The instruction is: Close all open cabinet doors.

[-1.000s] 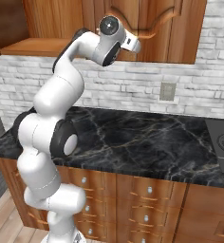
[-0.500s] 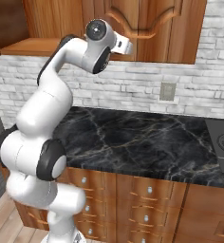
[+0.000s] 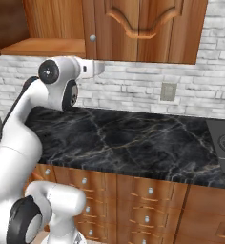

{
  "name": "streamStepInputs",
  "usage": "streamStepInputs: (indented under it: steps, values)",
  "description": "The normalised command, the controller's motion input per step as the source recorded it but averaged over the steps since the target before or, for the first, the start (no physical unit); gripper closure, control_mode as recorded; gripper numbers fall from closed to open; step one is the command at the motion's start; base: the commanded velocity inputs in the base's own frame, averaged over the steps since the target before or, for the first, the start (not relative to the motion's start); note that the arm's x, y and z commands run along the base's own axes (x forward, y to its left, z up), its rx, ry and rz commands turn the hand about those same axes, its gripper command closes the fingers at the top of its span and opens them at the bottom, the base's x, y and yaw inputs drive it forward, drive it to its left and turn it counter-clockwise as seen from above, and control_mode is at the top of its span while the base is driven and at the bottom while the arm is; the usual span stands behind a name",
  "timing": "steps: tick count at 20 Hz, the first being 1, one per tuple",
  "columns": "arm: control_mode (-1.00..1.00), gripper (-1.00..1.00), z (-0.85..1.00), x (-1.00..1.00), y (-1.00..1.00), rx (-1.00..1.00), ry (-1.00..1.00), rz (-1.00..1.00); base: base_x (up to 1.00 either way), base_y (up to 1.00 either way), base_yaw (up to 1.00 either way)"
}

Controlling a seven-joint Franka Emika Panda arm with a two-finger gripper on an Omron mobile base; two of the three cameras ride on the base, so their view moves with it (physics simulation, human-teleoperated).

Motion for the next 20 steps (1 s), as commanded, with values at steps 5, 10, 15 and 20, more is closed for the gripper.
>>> streamStepInputs:
  steps: [5, 10, 15, 20]
  values:
    - [-1.00, -1.00, -0.66, -0.71, 0.69, -0.14, 0.04, 0.05, 0.00, 0.00, 0.00]
    - [-1.00, -1.00, -0.47, -0.73, 0.64, -0.16, -0.02, 0.01, 0.00, 0.00, 0.00]
    - [-1.00, -1.00, -0.33, -0.58, 0.72, -0.20, -0.09, 0.00, 0.00, 0.00, 0.00]
    - [-1.00, -1.00, -0.13, -0.43, 0.81, -0.21, -0.07, 0.00, 0.00, 0.00, 0.00]
